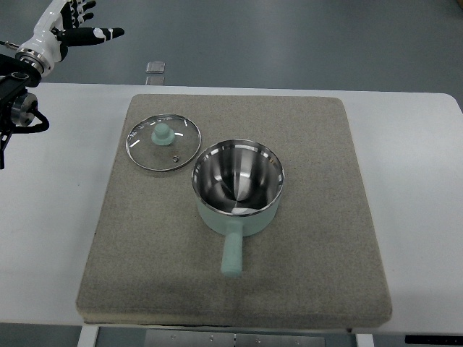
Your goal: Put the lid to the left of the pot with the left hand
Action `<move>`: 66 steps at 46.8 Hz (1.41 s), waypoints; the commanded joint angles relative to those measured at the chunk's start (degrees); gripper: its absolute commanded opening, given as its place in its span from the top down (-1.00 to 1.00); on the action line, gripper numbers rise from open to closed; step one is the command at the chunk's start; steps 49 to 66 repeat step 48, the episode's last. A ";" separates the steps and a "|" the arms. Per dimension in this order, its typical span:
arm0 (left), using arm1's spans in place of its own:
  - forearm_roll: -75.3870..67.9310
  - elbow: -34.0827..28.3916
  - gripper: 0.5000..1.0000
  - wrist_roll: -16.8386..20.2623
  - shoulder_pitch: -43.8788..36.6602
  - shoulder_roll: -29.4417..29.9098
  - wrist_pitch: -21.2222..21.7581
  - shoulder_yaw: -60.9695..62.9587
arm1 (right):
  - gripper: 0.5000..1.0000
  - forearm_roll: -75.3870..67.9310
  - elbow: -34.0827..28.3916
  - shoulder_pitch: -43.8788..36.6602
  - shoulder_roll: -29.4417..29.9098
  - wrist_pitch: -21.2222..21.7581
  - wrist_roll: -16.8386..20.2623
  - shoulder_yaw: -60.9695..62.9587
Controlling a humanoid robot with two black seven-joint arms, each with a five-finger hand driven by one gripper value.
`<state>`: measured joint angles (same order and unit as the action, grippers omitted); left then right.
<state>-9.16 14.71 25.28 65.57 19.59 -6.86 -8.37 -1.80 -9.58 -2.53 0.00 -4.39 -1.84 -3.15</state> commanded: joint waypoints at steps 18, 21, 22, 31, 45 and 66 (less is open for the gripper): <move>15.67 -1.87 -0.97 -8.41 -5.36 -4.65 -6.41 -6.22 | -0.69 -0.04 0.00 -0.02 0.00 0.00 0.00 -0.01; 15.58 -1.96 -0.97 -8.32 -5.89 -4.65 -7.28 -9.11 | -0.69 0.04 0.00 -0.02 0.00 0.00 0.00 0.08; 15.49 -1.96 -0.97 -8.32 -6.15 -4.65 -7.98 -9.99 | -0.69 0.04 0.00 -0.02 0.00 0.00 0.00 -0.01; 15.41 -1.96 -0.98 -6.91 -7.30 -4.65 -11.68 -12.64 | -0.69 0.04 0.00 -0.02 0.00 0.00 0.00 -0.01; 15.14 -1.96 -0.98 -6.03 -7.30 -5.26 -11.33 -12.55 | -0.69 0.04 0.00 -0.02 0.00 0.00 0.00 -0.01; 15.14 -1.96 -0.97 -6.03 -7.39 -5.26 -11.33 -12.55 | -0.69 -0.04 0.00 -0.02 0.00 0.09 0.00 0.25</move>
